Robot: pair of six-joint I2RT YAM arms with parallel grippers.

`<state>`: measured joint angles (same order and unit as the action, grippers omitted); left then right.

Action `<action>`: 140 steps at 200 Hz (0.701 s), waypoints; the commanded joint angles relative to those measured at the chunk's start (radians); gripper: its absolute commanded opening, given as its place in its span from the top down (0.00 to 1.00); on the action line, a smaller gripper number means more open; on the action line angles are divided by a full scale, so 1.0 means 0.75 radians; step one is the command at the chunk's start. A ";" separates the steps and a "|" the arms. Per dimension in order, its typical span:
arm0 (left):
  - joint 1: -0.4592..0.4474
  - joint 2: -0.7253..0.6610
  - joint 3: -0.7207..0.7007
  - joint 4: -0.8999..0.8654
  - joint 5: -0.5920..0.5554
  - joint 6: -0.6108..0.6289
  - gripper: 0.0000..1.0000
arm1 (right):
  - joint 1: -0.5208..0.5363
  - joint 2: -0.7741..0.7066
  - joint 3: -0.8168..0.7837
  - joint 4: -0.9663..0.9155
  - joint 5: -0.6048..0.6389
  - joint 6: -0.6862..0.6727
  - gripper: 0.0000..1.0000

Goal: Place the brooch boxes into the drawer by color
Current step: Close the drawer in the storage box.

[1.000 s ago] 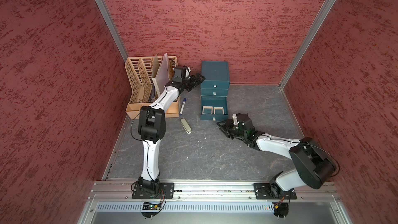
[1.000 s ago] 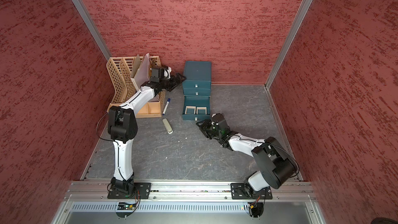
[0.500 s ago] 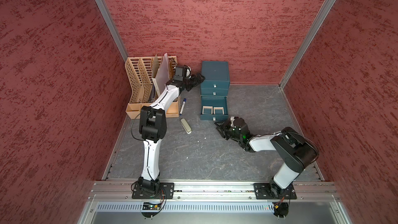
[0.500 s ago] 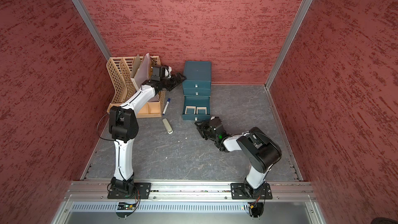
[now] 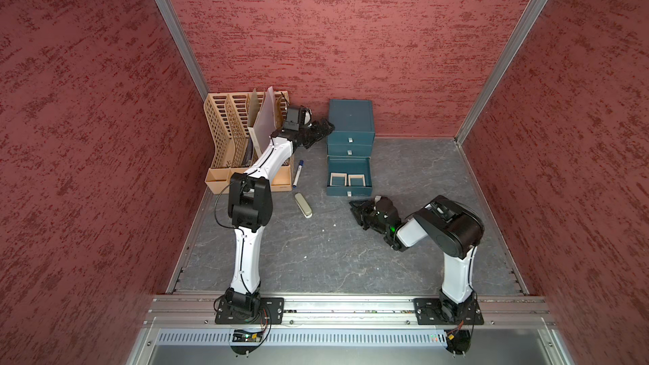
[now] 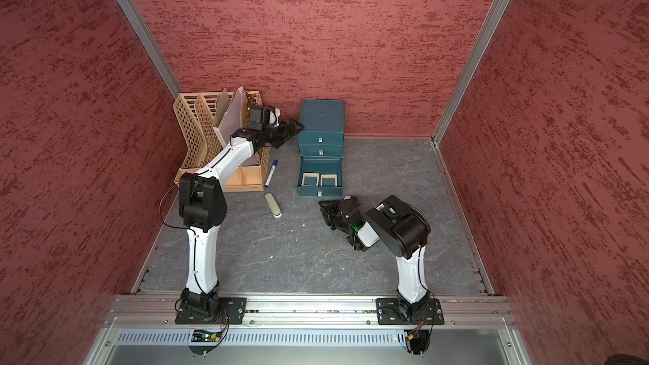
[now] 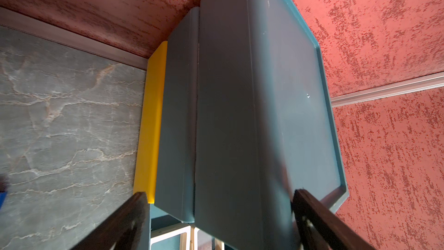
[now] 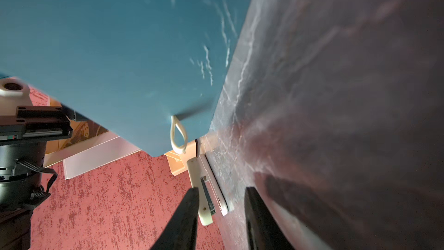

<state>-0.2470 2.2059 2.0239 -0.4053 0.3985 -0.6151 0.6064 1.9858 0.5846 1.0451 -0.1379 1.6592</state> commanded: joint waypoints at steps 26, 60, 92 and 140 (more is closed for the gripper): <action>-0.008 0.047 0.013 -0.100 -0.029 0.029 0.02 | 0.008 0.080 0.056 0.204 0.075 0.054 0.65; -0.008 0.047 0.017 -0.100 -0.026 0.026 0.02 | 0.000 0.145 0.099 0.254 0.093 0.072 0.66; -0.008 0.049 0.022 -0.102 -0.024 0.028 0.02 | -0.021 0.166 0.131 0.255 0.102 0.083 0.68; -0.006 0.047 0.020 -0.104 -0.022 0.033 0.02 | -0.040 0.175 0.163 0.216 0.104 0.093 0.75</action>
<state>-0.2470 2.2066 2.0274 -0.4122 0.3988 -0.6151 0.5861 2.0968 0.6903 1.1931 -0.0872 1.7096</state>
